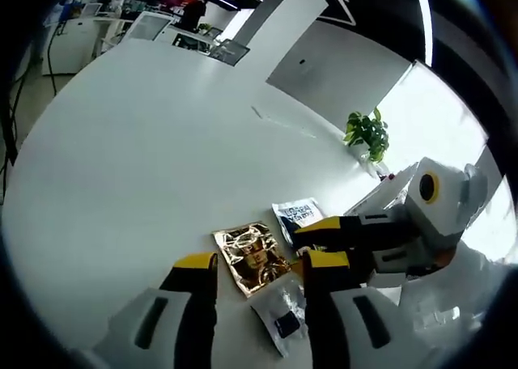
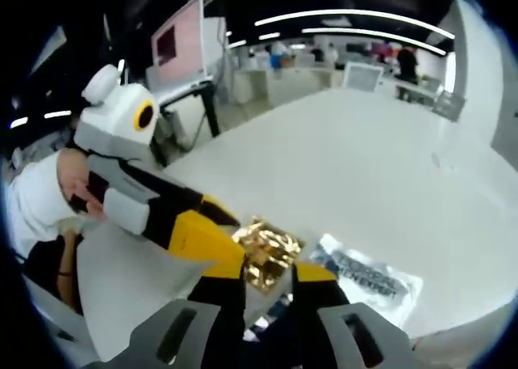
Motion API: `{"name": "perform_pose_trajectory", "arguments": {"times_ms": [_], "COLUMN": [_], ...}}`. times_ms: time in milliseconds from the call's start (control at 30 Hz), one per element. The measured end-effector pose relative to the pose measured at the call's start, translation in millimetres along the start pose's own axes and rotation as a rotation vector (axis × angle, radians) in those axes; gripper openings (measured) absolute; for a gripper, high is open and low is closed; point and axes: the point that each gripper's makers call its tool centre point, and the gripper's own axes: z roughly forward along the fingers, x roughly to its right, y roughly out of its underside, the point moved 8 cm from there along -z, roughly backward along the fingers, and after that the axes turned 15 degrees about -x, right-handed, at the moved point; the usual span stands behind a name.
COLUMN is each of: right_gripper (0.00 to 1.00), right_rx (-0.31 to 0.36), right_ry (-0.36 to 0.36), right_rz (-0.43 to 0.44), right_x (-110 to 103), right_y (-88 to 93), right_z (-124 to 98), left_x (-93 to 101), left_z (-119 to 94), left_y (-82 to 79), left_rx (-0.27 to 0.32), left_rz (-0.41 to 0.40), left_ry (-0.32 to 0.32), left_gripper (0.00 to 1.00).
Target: Arrange the skincare products in the storage area until every visible bottle or jar stands upright without overlapping.
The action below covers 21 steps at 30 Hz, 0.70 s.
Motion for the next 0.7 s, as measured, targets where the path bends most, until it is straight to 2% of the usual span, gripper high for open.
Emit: {"name": "perform_pose_trajectory", "arguments": {"times_ms": [233,367,700], "right_gripper": [0.17,0.18,0.19], "right_rx": [0.007,0.011,0.023], "right_ry": [0.005,0.012,0.011], "right_rz": [0.005,-0.005,-0.014], "right_x": [2,1,-5], "right_y": [3.3,5.0,7.2], "right_z": [-7,-15,-27], "left_x": [5.1,-3.6,-2.3], "left_z": [3,3,2], "left_y": [0.7,-4.4,0.8], "left_rx": [0.003,0.004,0.001], "left_rz": [0.002,-0.001,-0.007], "left_ry": [0.010,0.003,0.006], "left_gripper": [0.37,0.37,0.37]}}
